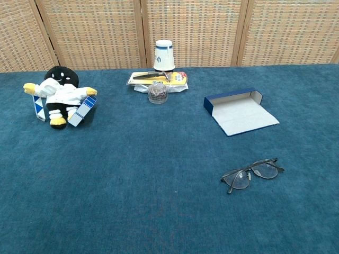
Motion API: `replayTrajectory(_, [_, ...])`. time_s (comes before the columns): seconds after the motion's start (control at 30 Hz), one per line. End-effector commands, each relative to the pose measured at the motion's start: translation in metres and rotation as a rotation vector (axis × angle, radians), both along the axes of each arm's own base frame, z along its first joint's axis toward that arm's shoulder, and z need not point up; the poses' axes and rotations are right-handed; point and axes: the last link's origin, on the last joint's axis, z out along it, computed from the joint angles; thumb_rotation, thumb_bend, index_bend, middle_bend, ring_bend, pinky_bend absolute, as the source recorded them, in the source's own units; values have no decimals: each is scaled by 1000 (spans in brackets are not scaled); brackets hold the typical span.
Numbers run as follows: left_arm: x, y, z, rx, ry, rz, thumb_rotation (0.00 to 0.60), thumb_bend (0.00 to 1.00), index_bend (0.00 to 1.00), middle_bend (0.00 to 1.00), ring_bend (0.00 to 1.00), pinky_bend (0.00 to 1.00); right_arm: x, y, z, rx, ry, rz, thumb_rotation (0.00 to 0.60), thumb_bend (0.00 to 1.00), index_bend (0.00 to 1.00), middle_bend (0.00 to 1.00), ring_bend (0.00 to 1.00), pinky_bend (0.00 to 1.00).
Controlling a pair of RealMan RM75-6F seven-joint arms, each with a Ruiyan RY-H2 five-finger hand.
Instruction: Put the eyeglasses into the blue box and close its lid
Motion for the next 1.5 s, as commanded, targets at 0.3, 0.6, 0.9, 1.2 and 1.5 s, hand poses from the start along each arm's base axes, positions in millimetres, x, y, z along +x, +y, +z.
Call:
replayTrajectory(0.3, [-1, 3, -2, -31, -19, 4, 600, 0, 0, 0, 0, 0, 6, -3, -9, 47, -5, 10, 600, 0, 9, 0, 0, 0])
replayTrajectory(0.6, [-2, 10, 0, -16, -31, 27, 600, 0, 0, 0, 0, 0, 47, -52, -57, 325, 49, 369, 600, 172, 338, 0, 0, 0])
replayTrajectory(0.9, [-2, 20, -5, -42, -31, 44, 600, 0, 0, 0, 0, 0, 96, -109, -108, 515, 127, 546, 600, 363, 398, 0, 0, 0])
replayTrajectory(1.2, [-6, 30, -9, -69, -22, 82, 600, 0, 0, 0, 0, 0, 116, -139, -166, 640, 170, 488, 600, 363, 398, 0, 0, 0])
replayTrajectory(1.5, [-7, 35, -12, -84, -18, 103, 600, 0, 0, 0, 0, 0, 121, -147, -203, 704, 207, 449, 600, 364, 398, 0, 0, 0])
